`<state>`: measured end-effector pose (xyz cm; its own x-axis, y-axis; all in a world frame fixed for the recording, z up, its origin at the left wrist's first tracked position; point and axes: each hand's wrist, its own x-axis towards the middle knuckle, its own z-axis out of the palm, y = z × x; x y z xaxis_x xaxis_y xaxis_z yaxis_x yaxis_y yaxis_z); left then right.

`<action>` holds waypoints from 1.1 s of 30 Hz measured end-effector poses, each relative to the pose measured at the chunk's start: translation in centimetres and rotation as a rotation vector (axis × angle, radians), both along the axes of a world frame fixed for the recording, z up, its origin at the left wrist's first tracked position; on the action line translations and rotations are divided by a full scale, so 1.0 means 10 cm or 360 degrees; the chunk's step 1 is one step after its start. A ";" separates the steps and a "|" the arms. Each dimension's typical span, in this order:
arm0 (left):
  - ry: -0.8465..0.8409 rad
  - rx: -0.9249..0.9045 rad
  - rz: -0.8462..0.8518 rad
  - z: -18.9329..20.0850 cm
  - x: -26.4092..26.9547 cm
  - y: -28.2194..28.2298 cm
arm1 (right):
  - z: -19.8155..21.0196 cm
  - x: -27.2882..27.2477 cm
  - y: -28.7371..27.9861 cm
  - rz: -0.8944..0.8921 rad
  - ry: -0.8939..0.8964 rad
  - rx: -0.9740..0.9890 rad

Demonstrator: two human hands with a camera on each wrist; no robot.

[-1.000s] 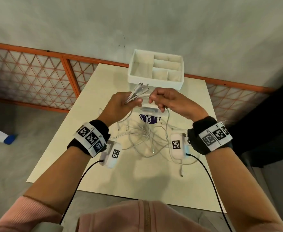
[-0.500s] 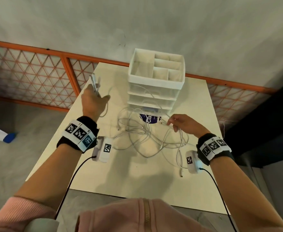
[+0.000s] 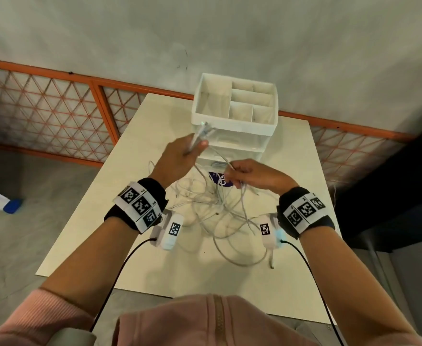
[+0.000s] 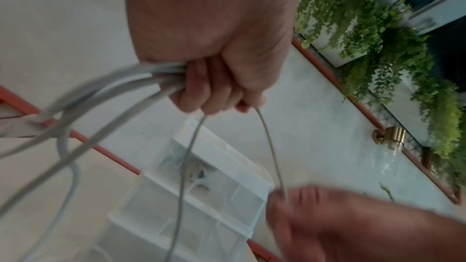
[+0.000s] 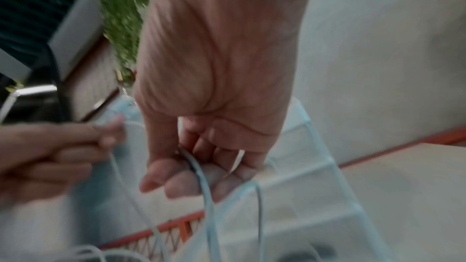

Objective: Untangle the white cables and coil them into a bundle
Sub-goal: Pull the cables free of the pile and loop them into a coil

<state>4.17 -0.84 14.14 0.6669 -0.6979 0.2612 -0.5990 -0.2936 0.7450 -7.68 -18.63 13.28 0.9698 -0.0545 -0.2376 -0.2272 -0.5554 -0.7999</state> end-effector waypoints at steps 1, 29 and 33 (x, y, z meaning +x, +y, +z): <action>-0.0060 -0.0114 0.0128 0.01 0.05 0.03 | -0.12 -0.02 -0.03 0.0008 0.0075 -0.0007; 0.0091 0.0072 0.0797 -0.42 0.31 0.34 | -1.42 -0.23 -0.11 -0.0555 0.0471 -0.0731; 0.0127 -0.0011 0.0579 -0.31 0.25 0.16 | -0.87 -0.08 -0.31 -0.0934 -0.0007 -0.0260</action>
<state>6.68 0.79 11.04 0.8893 -0.4102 0.2022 -0.3965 -0.4713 0.7878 -8.49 -21.78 4.62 0.7678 -0.6158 -0.1770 -0.5295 -0.4543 -0.7164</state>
